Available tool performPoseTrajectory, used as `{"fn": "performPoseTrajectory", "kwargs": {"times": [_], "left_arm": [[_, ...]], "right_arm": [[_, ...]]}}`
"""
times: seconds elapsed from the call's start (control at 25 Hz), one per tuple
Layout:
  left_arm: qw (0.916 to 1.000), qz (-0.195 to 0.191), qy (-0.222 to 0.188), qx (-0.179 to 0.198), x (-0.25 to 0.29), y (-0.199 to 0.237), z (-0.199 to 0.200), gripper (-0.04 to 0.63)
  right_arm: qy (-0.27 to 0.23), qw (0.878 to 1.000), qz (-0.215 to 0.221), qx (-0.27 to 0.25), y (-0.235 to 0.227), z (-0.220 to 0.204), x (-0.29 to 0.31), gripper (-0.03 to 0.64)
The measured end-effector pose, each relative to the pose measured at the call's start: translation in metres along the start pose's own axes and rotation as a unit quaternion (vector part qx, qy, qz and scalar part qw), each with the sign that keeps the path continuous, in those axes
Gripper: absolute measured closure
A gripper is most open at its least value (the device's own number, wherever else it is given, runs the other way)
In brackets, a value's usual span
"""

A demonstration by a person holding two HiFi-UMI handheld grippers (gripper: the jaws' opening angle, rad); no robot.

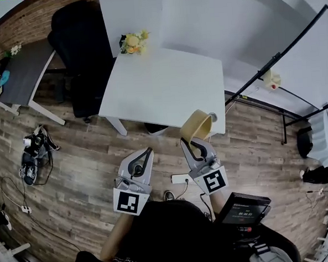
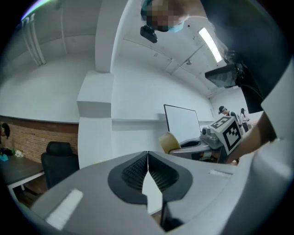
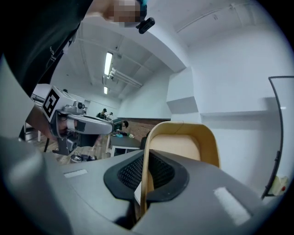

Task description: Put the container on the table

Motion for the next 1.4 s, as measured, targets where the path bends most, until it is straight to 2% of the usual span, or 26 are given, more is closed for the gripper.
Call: {"fn": "performPoseTrajectory", "kwargs": {"times": [0.2, 0.36, 0.52, 0.64, 0.76, 0.88, 0.96, 1.08, 1.24, 1.28, 1.32, 1.4], "left_arm": [[0.994, -0.105, -0.028, -0.013, 0.044, 0.063, 0.017, 0.592], [0.9864, -0.156, -0.031, 0.043, 0.082, 0.101, 0.016, 0.592], [0.9765, -0.203, -0.023, 0.069, 0.124, 0.102, 0.011, 0.591], [0.9706, -0.227, -0.011, 0.08, 0.16, 0.097, 0.012, 0.561], [0.9633, -0.237, -0.005, 0.126, 0.195, 0.094, 0.016, 0.54], [0.9596, -0.237, 0.04, 0.146, 0.229, 0.094, 0.003, 0.532], [0.9494, -0.246, 0.073, 0.181, 0.253, 0.091, -0.009, 0.529], [0.9265, -0.269, 0.109, 0.24, 0.282, 0.086, -0.024, 0.49], [0.9188, -0.277, 0.118, 0.255, 0.309, 0.09, -0.033, 0.472], [0.9134, -0.283, 0.118, 0.268, 0.314, 0.09, -0.035, 0.468], [0.9045, -0.29, 0.118, 0.29, 0.318, 0.088, -0.038, 0.462], [0.877, -0.3, 0.121, 0.355, 0.326, 0.089, -0.047, 0.46]], "right_arm": [[0.031, 0.999, -0.005, -0.011, -0.012, 0.015, 0.07, 0.598], [0.065, 0.998, -0.019, -0.018, -0.023, 0.011, 0.118, 0.598], [0.096, 0.995, 0.004, -0.042, -0.042, -0.007, 0.144, 0.598], [0.13, 0.988, 0.027, -0.084, -0.064, -0.026, 0.159, 0.598], [0.149, 0.981, 0.059, -0.112, -0.087, -0.047, 0.18, 0.598], [0.156, 0.976, 0.085, -0.124, -0.109, -0.067, 0.198, 0.6], [0.159, 0.973, 0.101, -0.129, -0.126, -0.076, 0.204, 0.598], [0.172, 0.964, 0.123, -0.158, -0.148, -0.087, 0.212, 0.6], [0.2, 0.946, 0.142, -0.212, -0.17, -0.1, 0.228, 0.6], [0.211, 0.941, 0.144, -0.221, -0.174, -0.103, 0.231, 0.6], [0.221, 0.938, 0.145, -0.224, -0.178, -0.106, 0.234, 0.598], [0.244, 0.931, 0.146, -0.23, -0.185, -0.111, 0.241, 0.597]]}}
Point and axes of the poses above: the fingertips, and each gripper's own axes: x forward along the fingers, y to its left, z out of its top, the point moved 1 cm from there along -x, backward along the fingers
